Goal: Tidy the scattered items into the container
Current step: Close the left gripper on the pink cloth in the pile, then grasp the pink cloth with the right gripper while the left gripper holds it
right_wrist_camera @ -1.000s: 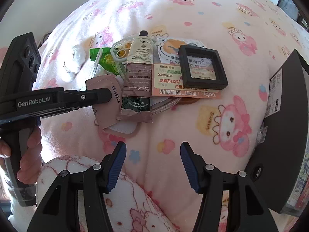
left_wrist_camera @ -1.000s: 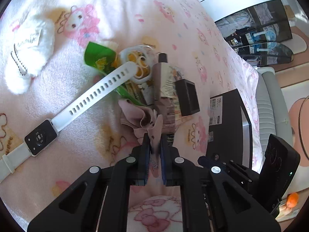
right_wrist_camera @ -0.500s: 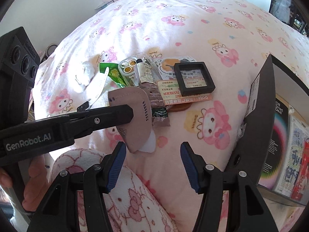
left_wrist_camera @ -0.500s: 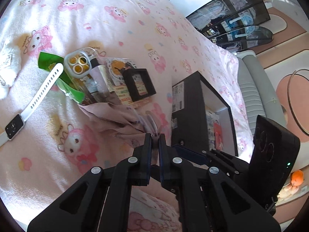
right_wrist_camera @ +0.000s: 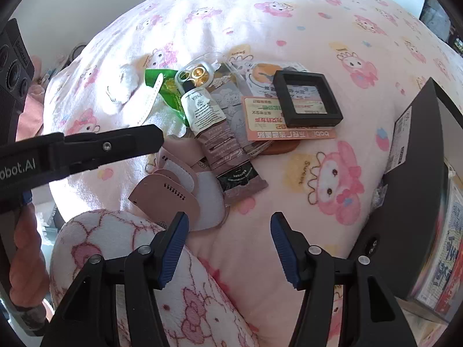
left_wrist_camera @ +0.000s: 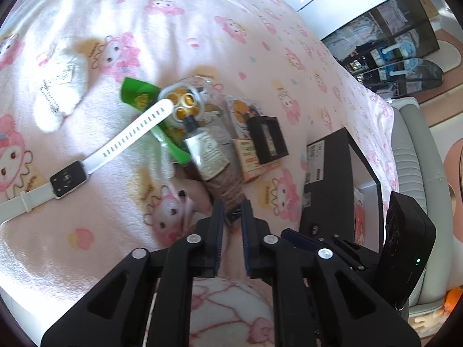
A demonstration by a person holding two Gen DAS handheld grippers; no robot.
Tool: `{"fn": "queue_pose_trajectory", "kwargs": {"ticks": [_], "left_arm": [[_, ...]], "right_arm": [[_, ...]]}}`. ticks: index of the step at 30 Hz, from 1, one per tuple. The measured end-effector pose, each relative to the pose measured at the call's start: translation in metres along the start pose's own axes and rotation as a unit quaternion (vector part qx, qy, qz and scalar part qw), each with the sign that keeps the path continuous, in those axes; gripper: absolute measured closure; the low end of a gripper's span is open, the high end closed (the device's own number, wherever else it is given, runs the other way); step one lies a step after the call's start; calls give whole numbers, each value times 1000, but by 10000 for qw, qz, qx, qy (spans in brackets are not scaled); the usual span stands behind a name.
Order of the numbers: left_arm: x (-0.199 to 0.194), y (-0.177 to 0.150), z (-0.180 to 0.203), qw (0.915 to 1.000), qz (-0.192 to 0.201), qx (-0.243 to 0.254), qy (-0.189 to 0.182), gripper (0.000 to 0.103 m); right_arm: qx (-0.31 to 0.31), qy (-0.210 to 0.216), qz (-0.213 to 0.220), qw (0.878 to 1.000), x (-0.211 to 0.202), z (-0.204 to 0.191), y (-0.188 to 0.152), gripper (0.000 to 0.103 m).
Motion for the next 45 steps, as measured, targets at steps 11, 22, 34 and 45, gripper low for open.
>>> {"fn": "queue_pose_trajectory", "kwargs": {"ticks": [11,22,34,45], "left_arm": [[58,1,-21,9882,-1386,190,-617,53],[64,13,24,9864,-1479,320,-646,80],[64,14,37,9839,-1496,191,-963,78],[46,14,30,9896,-973,-112,-1056,60]], "right_arm": [[-10,102,-98,9999,12,-2,11,48],[3,432,-56,9990,13,-7,15,48],[-5,809,98,9967,11,-12,17,40],[282,1014,664,9922,0,5,13,94]]}}
Point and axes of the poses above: each gripper's, at about its wrist camera, not at the fingertips, and x roughly the way its jaws point, z to its right, y to its top, the point moved 8 cm from there along x, roughly the way its jaws point, and after that the axes turned 15 degrees about -z, right-handed, at the moved point
